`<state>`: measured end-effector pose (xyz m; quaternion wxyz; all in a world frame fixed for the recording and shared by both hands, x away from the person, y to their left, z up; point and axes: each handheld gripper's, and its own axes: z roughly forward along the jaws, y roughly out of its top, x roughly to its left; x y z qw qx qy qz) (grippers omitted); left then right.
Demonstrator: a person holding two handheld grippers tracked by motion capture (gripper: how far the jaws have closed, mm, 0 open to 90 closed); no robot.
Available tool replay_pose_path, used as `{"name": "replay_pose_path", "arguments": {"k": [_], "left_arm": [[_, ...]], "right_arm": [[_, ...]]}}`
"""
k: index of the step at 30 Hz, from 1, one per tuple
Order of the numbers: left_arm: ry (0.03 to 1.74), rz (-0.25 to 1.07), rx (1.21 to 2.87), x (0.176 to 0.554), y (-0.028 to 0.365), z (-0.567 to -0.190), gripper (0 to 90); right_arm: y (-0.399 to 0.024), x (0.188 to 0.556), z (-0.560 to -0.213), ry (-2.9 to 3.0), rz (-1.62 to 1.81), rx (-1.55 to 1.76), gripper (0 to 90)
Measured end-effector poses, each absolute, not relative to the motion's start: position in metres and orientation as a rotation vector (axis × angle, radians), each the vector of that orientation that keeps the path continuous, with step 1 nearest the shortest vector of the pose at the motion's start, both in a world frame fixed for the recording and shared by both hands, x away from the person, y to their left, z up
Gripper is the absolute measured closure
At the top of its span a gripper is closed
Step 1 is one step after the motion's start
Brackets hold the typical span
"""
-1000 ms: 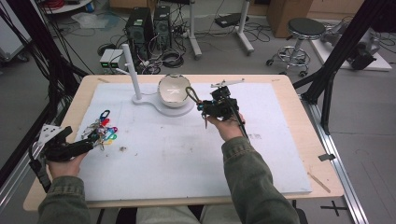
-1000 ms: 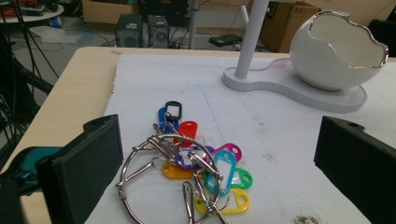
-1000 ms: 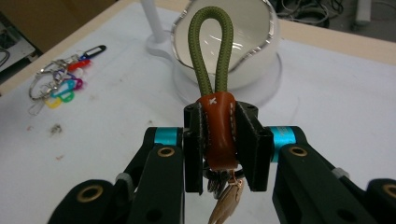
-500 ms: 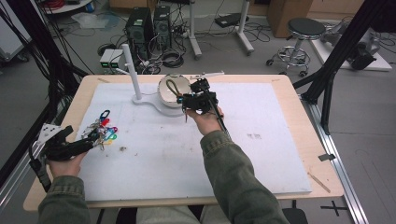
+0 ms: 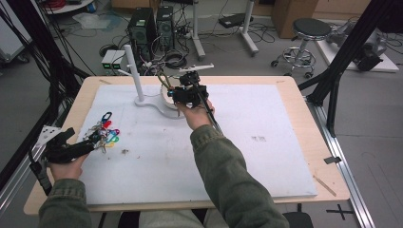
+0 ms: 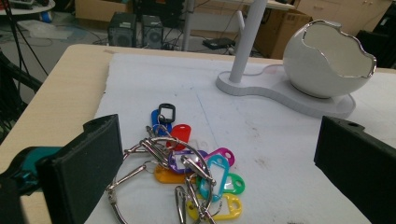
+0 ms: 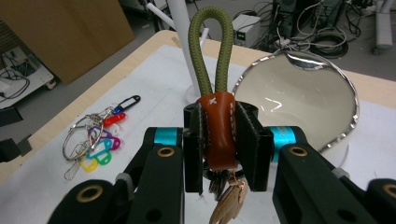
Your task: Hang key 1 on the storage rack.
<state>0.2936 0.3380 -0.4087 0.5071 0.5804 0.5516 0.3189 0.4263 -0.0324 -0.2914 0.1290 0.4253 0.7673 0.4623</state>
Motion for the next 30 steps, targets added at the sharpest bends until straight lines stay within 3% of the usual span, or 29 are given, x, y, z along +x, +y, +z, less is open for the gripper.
{"name": "replay_pose_path", "arguments": {"k": [30], "left_arm": [[1.322, 0.736, 1.399, 0.297, 0.338, -0.411, 1.7]], "right_arm": [[0.031, 0.455, -0.261, 2.288, 1.301, 1.146, 73.4]]}}
